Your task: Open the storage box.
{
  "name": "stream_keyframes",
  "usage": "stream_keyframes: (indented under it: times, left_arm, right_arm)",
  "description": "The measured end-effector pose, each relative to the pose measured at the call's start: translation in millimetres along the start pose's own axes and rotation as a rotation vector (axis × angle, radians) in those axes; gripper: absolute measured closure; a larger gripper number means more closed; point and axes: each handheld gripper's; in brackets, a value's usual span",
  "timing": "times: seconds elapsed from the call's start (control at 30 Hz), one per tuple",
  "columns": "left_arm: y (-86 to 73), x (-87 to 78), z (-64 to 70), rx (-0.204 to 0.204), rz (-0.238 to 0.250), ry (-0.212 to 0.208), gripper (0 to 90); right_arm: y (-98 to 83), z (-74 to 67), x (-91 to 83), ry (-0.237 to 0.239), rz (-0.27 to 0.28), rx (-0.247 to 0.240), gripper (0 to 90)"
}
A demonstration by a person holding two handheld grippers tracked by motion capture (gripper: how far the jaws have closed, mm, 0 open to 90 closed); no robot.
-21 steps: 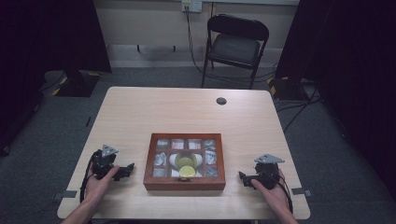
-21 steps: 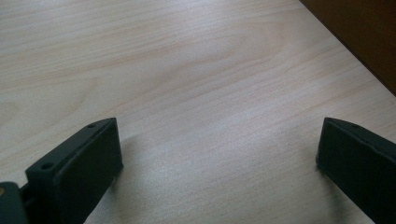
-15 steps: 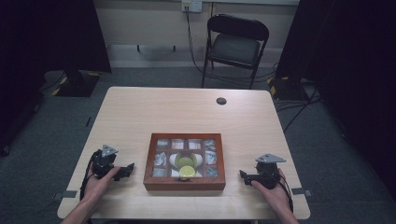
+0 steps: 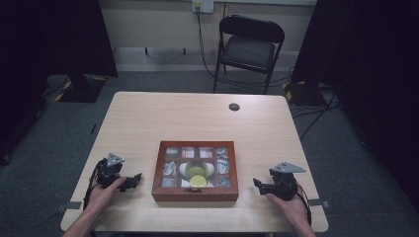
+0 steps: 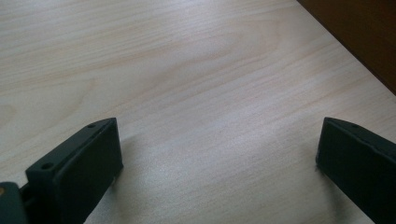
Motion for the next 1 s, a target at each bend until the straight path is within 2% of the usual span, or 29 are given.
stream_keyframes:
  times: [0.13, 0.17, 0.5, 0.63, 0.73, 0.9, 1.0]
  left_arm:
    - [0.2, -0.1, -0.4, 0.001, -0.002, -0.006, 0.0]
    - [0.1, -0.1, -0.4, 0.001, -0.001, -0.005, 0.0]
    - [0.1, -0.1, -0.4, 0.003, -0.002, -0.004, 0.0]
    - [0.1, -0.2, -0.4, 0.002, -0.003, -0.005, 0.0]
    - [0.1, -0.1, -0.4, 0.003, -0.002, -0.004, 0.0]
    - [0.1, -0.1, -0.4, 0.003, -0.002, -0.004, 0.0]
    - [-0.1, 0.0, 0.2, 0.002, 0.0, -0.003, 0.0]
  right_arm:
    - [2.3, 0.5, -2.2, 0.022, 0.001, 0.014, 29.5]
    - [4.0, 0.7, -3.6, 0.032, 0.011, 0.017, 32.6]
    - [14.0, -5.1, -16.8, 0.092, 0.075, 0.011, 40.3]
    - [19.8, -8.3, -23.3, 0.156, 0.109, 0.054, 43.8]
    - [22.4, -10.9, -26.1, 0.161, 0.125, 0.045, 44.9]
    - [28.6, -19.5, -30.5, 0.204, 0.126, 0.028, 45.4]
    - [33.1, -28.1, -32.6, 0.231, 0.119, -0.018, 44.2]
Point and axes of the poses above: each handheld gripper's, and its own axes: x roughly forward along the jaws, y roughly out of its top, z roughly to its right, and after that the axes turned 15 degrees about -y, right-handed
